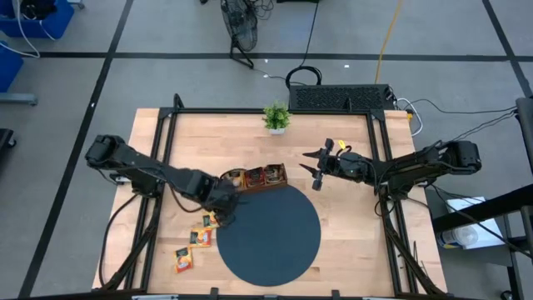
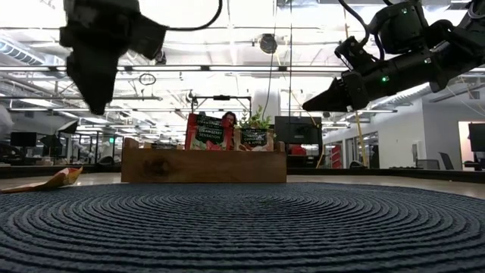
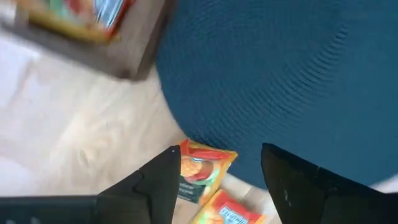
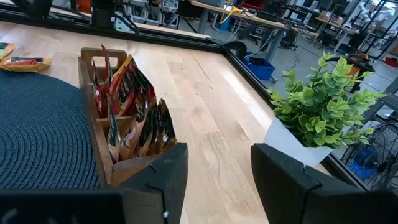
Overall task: Pick & Place Tea
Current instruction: Put the top yellow tea bag into the left slot of the wooden organizer
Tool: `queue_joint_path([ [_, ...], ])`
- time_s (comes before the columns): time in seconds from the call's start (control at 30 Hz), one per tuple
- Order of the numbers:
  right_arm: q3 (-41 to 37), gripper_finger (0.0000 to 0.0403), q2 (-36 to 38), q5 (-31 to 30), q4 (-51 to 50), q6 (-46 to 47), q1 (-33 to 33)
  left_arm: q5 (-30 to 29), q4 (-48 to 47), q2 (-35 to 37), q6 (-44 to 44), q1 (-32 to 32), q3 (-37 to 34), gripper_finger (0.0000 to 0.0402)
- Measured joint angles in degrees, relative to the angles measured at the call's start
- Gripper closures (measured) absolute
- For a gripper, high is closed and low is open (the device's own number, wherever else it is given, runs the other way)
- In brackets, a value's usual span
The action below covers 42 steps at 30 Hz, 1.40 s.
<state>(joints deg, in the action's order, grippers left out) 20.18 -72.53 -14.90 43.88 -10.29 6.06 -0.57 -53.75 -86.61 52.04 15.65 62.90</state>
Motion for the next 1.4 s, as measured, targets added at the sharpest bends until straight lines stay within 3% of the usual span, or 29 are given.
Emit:
queue_joint_path([
  [0.13, 0.00, 0.0243, 0.00, 0.03, 0.00, 0.21, 0.01, 0.10, -1.36, -2.07, 9.72, 3.47, 0.02, 0.0178],
  [0.4, 0.00, 0.0243, 0.00, 0.15, 0.00, 0.52, -0.01, -6.00, 0.13, -8.39, 1.57, 10.20, -0.05, 0.0178],
  [0.8, 0.00, 0.0243, 0.00, 0.17, 0.70, 0.80, -0.02, -4.43, 3.86, -18.32, 2.95, 10.65, 0.02, 0.0179],
  [1.03, 0.00, 0.0243, 0.00, 0.20, 0.76, 0.77, -0.04, -2.42, 3.94, -19.89, 4.43, 10.24, 0.26, 0.0179],
  [1.17, 0.00, 0.0243, 0.00, 0.20, 0.85, 1.04, -0.04, -1.48, 0.61, -18.87, 2.84, 9.98, 0.17, 0.0179],
  [1.4, 0.00, 0.0243, 0.00, 0.20, 0.91, 1.06, -0.04, -1.30, -12.63, -15.09, 8.95, 10.95, -0.06, 0.0179],
])
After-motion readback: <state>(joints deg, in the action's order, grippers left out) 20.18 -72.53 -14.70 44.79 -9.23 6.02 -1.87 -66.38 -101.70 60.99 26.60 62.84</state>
